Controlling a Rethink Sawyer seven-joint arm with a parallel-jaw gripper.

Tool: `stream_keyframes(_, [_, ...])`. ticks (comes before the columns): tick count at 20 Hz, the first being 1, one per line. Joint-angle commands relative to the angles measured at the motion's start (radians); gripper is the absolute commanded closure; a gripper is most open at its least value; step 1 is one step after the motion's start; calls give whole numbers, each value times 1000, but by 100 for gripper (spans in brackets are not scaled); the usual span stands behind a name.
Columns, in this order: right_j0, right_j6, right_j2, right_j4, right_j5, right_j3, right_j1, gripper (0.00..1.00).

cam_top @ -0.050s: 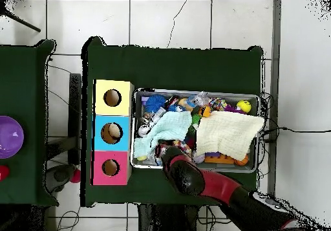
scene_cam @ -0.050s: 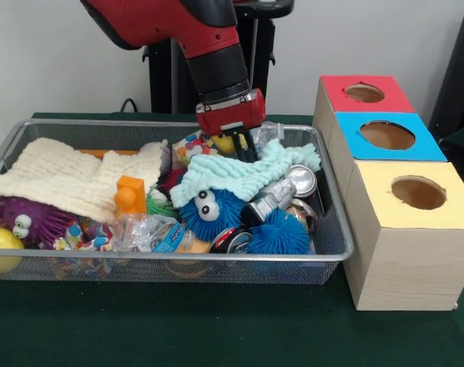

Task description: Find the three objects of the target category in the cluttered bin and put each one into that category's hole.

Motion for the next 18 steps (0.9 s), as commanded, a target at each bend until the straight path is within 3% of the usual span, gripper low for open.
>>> stream_keyframes(1, [150,142,-67,-36,-125,-3,-154,100])
stream_keyframes(5, [192,129,-111,-32,-99,-8,-232,100])
stream_keyframes(9, [221,121,-140,-41,-73,-24,-254,100])
stream_keyframes(11, [203,141,-116,-44,-69,-19,-249,100])
stream_keyframes(12, [193,151,-105,-46,-67,-16,-247,0])
stream_keyframes(18, [210,143,-130,-67,-102,-23,-254,0])
